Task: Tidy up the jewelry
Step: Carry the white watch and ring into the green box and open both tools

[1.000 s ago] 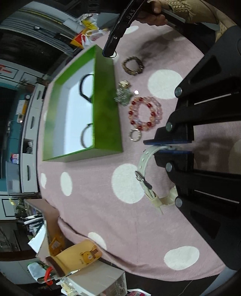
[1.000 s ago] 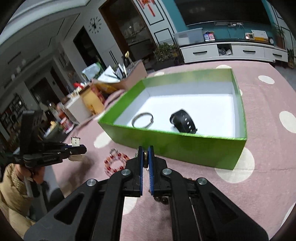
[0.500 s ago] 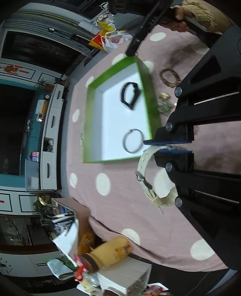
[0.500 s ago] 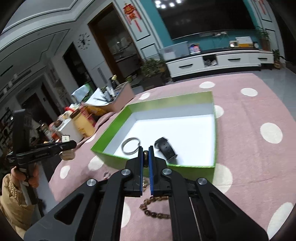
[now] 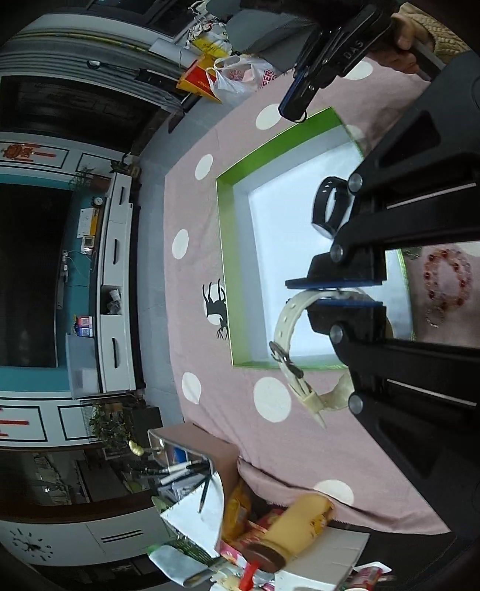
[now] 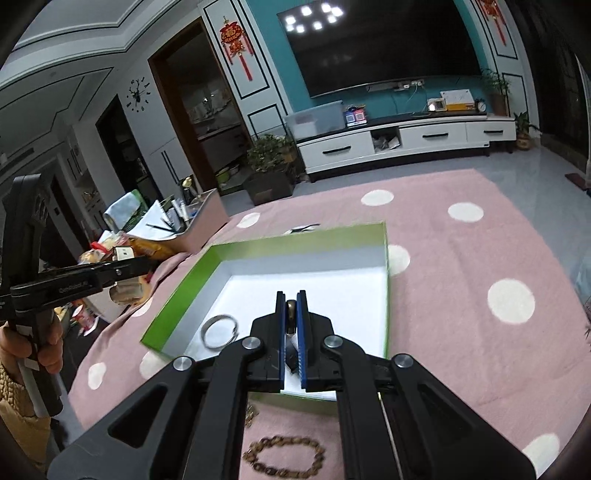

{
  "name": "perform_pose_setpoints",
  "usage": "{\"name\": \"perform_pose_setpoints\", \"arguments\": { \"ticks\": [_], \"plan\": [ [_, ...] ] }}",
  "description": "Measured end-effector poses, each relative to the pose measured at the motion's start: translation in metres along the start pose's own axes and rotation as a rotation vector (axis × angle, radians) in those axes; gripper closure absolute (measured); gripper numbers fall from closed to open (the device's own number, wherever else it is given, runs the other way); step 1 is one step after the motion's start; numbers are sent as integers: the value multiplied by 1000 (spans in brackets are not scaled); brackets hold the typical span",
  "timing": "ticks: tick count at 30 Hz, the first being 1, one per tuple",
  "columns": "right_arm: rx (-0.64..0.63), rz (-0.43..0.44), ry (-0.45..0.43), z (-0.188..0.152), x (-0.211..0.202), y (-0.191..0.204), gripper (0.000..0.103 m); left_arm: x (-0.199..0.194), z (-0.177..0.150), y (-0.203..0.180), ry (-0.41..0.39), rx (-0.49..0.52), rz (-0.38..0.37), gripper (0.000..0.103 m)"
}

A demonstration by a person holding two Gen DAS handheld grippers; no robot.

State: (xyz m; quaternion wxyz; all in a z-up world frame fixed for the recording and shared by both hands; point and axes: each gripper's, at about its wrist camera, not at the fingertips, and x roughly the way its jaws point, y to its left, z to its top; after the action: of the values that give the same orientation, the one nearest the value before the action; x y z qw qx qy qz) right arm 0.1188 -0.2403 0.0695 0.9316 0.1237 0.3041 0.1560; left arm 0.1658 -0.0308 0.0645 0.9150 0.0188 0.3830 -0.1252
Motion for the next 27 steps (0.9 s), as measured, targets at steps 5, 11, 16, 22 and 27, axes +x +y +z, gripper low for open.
{"name": "perform_pose_setpoints", "arguments": {
  "ticks": [5,11,16,22,27],
  "plan": [
    [5,-54,21,11,19,-8,98,33,10,-9,51,-4,4,99],
    [-3,-95,57,11,41,-14,98,68,10,-16,113,-5,12,97],
    [-9,-123,86,8,53,-16,80,83,4,-17,147,-9,44,83],
    [7,-135,45,4,39,-16,60,67,5,-20,100,8,68,49],
    [17,-124,24,-2,22,-12,52,41,2,-26,43,35,78,22]
  ]
}}
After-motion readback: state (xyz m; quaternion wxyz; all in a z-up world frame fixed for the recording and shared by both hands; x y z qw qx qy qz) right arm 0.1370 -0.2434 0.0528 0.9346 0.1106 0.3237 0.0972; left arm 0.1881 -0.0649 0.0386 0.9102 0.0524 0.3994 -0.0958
